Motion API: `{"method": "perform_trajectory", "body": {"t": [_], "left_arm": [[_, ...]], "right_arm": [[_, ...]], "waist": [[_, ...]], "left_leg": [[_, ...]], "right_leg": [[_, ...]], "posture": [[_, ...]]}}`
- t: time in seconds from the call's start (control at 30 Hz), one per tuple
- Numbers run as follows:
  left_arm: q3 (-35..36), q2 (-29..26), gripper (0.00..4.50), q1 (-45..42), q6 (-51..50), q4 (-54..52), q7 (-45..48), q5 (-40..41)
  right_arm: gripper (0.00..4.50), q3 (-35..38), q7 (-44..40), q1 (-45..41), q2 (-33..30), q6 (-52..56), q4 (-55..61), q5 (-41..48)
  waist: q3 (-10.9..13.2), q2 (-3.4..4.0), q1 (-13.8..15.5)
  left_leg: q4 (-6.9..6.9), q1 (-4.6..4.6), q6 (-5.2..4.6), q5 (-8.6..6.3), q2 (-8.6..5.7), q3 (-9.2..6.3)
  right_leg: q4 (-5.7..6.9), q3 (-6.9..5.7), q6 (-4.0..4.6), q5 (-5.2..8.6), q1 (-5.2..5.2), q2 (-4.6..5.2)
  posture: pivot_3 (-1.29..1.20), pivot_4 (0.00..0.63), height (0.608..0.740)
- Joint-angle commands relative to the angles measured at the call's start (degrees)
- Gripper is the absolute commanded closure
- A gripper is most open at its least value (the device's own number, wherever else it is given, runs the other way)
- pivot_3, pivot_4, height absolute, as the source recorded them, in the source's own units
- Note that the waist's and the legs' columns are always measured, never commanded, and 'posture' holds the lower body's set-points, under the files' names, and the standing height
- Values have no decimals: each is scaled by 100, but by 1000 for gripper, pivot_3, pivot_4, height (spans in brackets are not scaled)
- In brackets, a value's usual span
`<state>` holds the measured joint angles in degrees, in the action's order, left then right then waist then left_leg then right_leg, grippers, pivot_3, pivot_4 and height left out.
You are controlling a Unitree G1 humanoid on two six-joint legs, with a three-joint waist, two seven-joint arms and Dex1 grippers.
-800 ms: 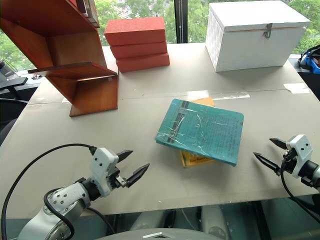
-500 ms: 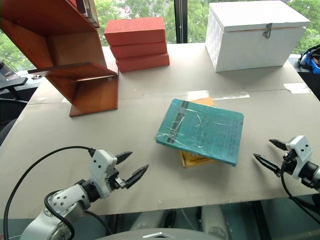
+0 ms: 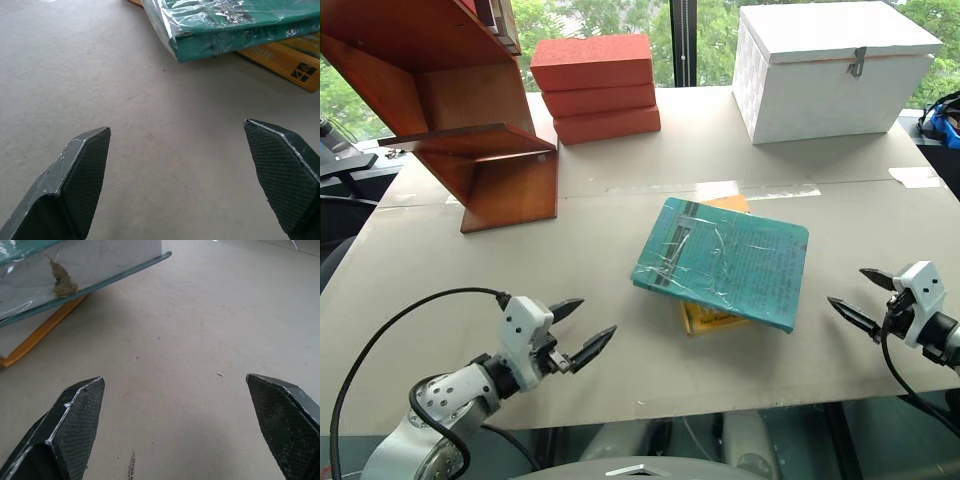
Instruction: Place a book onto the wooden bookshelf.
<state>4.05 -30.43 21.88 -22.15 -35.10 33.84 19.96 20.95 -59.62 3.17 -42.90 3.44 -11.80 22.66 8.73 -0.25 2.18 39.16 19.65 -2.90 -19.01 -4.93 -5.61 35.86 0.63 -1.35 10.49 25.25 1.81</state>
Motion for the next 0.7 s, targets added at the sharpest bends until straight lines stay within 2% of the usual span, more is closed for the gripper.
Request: {"method": "perform_trajectory", "body": {"t": [0.03,0.37,0.7], "left_arm": [[-25,-11,107,-92,127,-23,32,-36],[-139,102,107,-178,97,-25,-56,-99],[48,26,107,-274,125,66,-45,-59]], "right_arm": [[0,23,-60,11,-133,-125,39,-61],[0,33,-83,-71,-192,-50,29,-61],[0,27,-141,-226,-320,147,-58,-30]], "waist": [[0,0,1],[0,0,-2],[0,1,-2]], "left_leg": [[0,0,0,0,0,0],[0,0,0,0,0,1],[0,0,0,0,0,0]], "right_leg": [[0,0,0,0,0,0],[0,1,0,0,0,0],[0,0,0,0,0,0]], "posture": [[0,150,740],[0,150,740],[0,150,740]]}}
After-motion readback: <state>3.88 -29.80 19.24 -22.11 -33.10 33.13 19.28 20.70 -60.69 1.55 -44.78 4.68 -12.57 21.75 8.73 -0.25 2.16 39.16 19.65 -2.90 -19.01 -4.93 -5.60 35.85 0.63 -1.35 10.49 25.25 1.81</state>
